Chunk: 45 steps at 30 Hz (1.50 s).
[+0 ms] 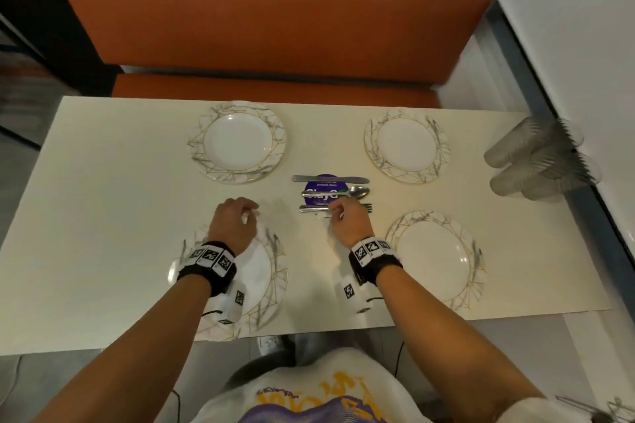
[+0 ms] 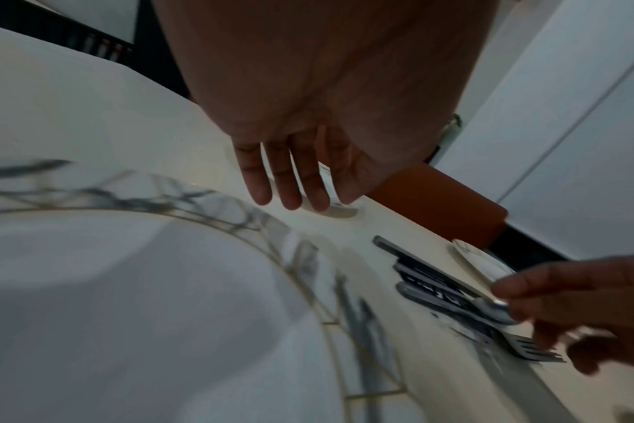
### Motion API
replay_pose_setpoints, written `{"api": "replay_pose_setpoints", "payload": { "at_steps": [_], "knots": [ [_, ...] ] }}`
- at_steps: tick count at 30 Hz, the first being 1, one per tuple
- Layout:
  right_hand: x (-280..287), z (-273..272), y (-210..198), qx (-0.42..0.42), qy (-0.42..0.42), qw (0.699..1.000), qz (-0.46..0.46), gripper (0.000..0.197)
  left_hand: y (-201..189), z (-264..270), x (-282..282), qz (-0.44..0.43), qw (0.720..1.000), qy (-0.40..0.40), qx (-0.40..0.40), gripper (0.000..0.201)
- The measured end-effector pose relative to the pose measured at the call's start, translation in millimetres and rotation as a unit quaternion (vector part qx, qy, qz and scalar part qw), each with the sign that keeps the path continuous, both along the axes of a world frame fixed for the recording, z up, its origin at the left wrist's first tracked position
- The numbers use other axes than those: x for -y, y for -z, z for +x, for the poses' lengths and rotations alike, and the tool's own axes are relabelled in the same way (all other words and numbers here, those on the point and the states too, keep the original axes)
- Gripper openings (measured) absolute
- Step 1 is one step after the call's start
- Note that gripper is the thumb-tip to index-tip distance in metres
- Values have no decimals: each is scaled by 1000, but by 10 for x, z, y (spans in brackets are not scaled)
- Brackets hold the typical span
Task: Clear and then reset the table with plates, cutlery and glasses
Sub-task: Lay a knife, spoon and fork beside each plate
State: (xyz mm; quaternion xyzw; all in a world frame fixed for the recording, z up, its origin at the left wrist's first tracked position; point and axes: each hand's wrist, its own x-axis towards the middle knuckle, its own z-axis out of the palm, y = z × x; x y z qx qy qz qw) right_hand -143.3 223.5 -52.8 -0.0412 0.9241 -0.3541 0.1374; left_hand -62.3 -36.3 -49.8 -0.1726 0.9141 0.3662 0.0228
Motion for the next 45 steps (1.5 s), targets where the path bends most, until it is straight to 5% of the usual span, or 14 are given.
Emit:
{"api": "replay_pose_setpoints", "payload": {
  "at_steps": [10,25,29,38,42,45],
  "knots": [
    [-268,-1068,8,-92,-152,960,215,24,72,-1149,-857,-57,989,137,26,21],
    [-199,-1529,197,-130,-384,870,279,11,257,-1805,-1208,-164,957,225,77,22],
    [-177,-1583,169,-100,-413,859,285,25,238,-1844,-1207,-168,949,250,97,22],
    [-152,-1692,70,-116,-358,894,242,12,201,-1825,-1133,-109,961,231,102,20],
    [-208,-1697,-49,-215,-183,957,63,31,96,-1796,-978,-35,989,124,74,11],
    [-154,-1631,-160,-207,-21,977,-52,34,-23,-1719,-900,12,997,30,63,11]
  ]
}}
